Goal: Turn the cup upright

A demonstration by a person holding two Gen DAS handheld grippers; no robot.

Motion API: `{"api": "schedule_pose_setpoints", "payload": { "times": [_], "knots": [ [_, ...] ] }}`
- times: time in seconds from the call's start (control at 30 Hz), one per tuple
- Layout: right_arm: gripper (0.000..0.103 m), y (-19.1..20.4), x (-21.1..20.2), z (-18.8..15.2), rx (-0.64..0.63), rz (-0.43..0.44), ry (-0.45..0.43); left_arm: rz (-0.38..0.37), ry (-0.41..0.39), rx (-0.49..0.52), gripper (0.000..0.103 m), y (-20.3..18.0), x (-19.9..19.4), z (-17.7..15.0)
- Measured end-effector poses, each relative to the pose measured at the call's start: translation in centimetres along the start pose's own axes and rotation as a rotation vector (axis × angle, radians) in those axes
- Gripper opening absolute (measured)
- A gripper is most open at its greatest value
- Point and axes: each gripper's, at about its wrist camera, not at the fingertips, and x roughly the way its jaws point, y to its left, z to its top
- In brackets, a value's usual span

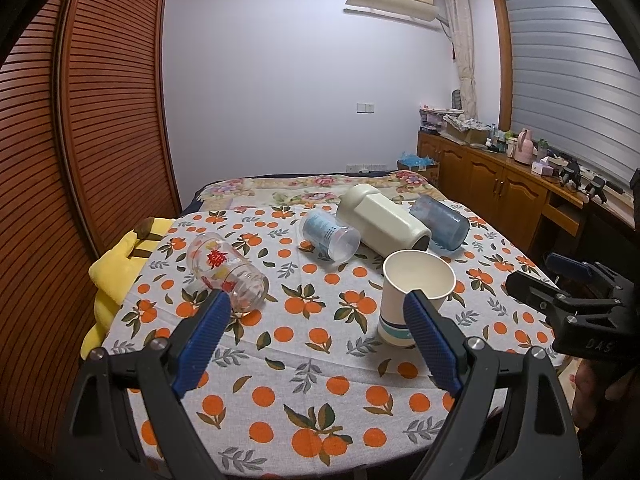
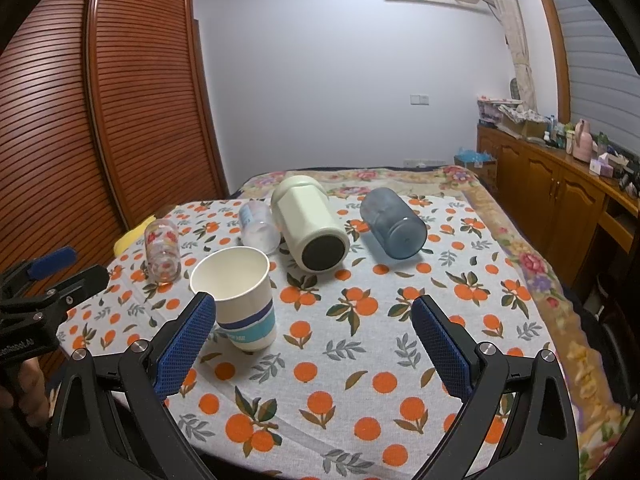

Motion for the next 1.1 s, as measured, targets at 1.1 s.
{"api": "schedule_pose_setpoints", "payload": {
  "times": [1.1],
  "knots": [
    [0.100,-0.08,-0.03,0.00,0.000,0.001,0.001,-0.004,-0.004,-0.001,0.089,0.01,-0.37,0.02]
  ]
}}
